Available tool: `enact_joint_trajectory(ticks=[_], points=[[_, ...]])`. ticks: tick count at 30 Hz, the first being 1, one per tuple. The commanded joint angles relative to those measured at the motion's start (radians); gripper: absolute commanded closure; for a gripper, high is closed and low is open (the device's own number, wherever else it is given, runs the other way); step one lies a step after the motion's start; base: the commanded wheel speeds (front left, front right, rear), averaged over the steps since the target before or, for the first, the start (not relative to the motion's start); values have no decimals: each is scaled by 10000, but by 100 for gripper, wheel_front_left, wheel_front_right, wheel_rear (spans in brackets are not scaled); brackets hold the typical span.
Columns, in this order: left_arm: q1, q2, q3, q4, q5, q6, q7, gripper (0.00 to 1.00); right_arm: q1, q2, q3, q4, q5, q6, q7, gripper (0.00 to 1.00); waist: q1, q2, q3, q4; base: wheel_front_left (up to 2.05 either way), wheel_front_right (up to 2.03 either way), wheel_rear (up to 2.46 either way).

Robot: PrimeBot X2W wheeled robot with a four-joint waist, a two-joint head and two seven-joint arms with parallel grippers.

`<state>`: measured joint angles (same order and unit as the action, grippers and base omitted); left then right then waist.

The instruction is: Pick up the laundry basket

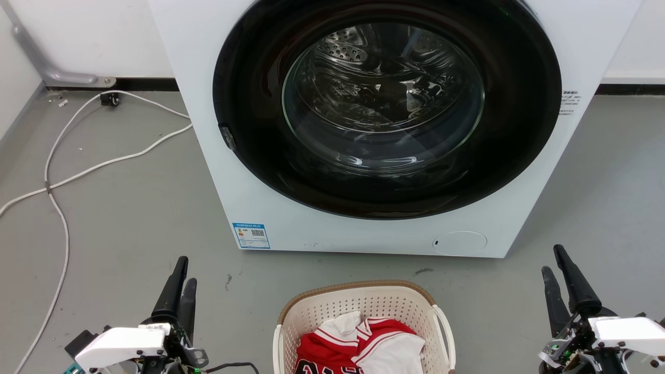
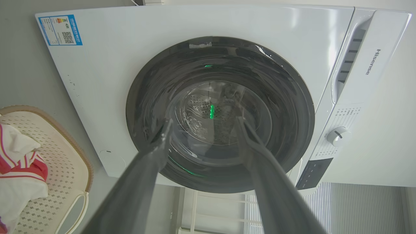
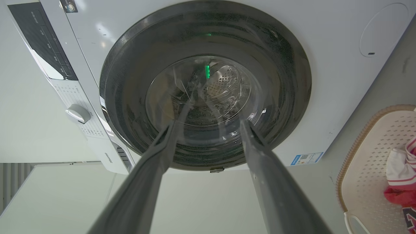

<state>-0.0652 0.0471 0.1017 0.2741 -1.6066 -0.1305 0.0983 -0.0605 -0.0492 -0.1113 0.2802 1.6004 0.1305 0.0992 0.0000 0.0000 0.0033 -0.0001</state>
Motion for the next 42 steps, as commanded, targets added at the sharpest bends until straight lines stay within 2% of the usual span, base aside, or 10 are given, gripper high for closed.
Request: enact_joint_trajectory(ticks=[1,7,25,42], points=[[-190,26,-28,-251,160,0,-105,0,-170,-12,10,-222,-146,2,-93,0,0,0,3,0,0,0,0],[-196,28,-84,-540,1301,32,-403,0,-86,-12,-63,-547,-1361,2,-392,0,0,0,18,0,0,0,0],[-69,32,-823,-1339,5211,540,-1178,0,294,-14,423,-1654,-5988,2,-1174,0,0,0,65,15,0,0,0],[97,35,-1219,-1660,7823,785,-1787,0,631,-16,612,-2037,-9163,2,-1786,0,0,0,99,25,0,0,0]])
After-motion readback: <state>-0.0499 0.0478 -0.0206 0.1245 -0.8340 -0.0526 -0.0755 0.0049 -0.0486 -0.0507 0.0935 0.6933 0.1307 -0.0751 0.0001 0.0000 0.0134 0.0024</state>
